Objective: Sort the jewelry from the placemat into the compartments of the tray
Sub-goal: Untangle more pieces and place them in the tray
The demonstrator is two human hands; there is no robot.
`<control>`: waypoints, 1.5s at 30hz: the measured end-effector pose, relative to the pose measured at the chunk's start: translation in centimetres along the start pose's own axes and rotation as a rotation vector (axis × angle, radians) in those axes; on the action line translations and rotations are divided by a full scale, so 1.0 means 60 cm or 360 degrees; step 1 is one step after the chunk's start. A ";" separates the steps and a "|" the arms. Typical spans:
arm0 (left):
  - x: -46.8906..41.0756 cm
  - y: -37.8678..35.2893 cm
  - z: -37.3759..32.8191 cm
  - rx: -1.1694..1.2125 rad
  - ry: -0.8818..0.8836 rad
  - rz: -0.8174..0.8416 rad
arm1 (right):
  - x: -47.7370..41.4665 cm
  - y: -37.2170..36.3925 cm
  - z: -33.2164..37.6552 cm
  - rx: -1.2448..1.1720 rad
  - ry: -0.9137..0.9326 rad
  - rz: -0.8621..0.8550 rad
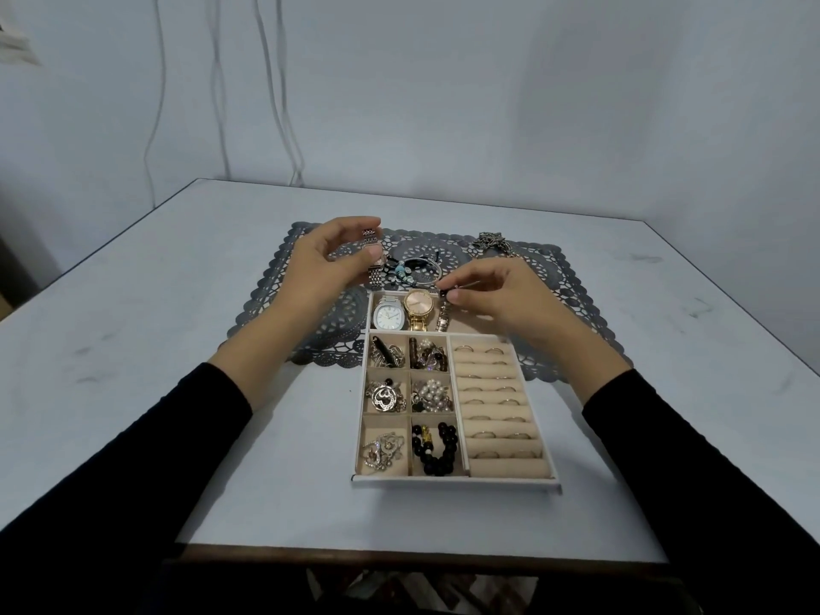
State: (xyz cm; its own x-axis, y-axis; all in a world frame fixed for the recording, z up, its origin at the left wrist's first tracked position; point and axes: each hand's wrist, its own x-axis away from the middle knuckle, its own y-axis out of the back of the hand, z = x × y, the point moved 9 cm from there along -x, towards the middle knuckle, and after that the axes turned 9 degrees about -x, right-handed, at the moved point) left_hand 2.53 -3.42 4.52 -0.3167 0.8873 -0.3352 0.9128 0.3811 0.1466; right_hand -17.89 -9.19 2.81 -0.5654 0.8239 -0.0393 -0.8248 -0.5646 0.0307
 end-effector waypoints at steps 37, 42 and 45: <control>0.004 0.004 0.005 0.0003 0.0058 -0.0056 | -0.008 -0.021 0.029 0.1192 0.0493 -0.0155; 0.006 -0.001 -0.001 -0.0010 0.0052 -0.0031 | -0.007 -0.022 0.033 0.1245 0.0517 -0.0115; 0.007 -0.006 -0.011 0.0002 0.0026 -0.0018 | 0.002 -0.004 0.037 0.1112 0.0480 -0.0169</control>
State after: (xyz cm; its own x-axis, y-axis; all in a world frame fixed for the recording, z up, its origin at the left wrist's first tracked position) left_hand 1.88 -3.01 4.92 -0.3315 0.8871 -0.3213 0.9093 0.3911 0.1418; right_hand -17.77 -8.85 5.01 -0.5422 0.7661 -0.3450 -0.7378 -0.2378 0.6317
